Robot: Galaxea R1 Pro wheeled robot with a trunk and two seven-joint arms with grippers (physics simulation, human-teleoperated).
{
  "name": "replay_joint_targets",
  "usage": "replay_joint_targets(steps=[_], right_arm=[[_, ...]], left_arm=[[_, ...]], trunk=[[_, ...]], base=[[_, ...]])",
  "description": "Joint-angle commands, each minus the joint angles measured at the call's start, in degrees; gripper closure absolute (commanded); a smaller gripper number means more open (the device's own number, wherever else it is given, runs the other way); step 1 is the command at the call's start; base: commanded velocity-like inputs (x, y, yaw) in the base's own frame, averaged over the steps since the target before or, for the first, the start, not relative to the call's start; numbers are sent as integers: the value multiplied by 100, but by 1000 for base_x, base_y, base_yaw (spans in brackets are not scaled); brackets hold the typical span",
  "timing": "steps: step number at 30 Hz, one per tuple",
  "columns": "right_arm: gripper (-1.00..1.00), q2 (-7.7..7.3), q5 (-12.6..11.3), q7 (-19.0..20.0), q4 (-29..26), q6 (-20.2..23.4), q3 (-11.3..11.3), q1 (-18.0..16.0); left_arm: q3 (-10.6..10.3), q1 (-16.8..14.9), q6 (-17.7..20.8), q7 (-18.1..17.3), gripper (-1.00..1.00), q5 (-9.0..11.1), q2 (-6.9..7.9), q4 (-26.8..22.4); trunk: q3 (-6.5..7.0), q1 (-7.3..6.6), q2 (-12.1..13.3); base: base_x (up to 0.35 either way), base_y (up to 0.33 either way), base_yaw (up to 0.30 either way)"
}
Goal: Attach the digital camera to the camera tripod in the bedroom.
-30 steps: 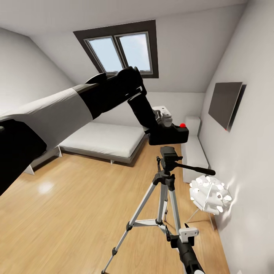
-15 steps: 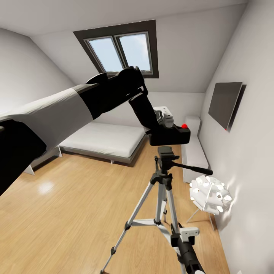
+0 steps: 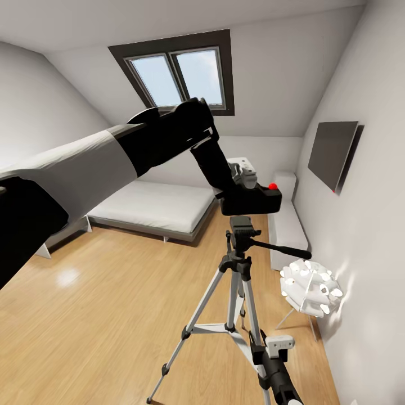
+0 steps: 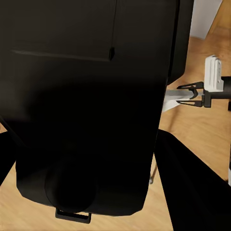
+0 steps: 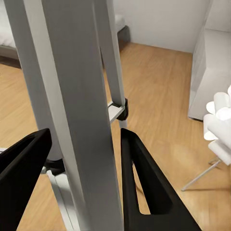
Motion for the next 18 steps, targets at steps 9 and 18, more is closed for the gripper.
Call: replay_joint_targets(steps=[9,18], right_arm=[[100,-2,45,-54,1,-7,15,-5],[100,0,45,-54,1,-7,15,-5]], left_arm=[[-19,-12,34,-26,100,-350,25,12],[-20,-3,39,-28,100,-563,3,-7]], trunk=[[-14,4,-14],[-14,4,-14]], base=[[0,0,0],[0,0,0]])
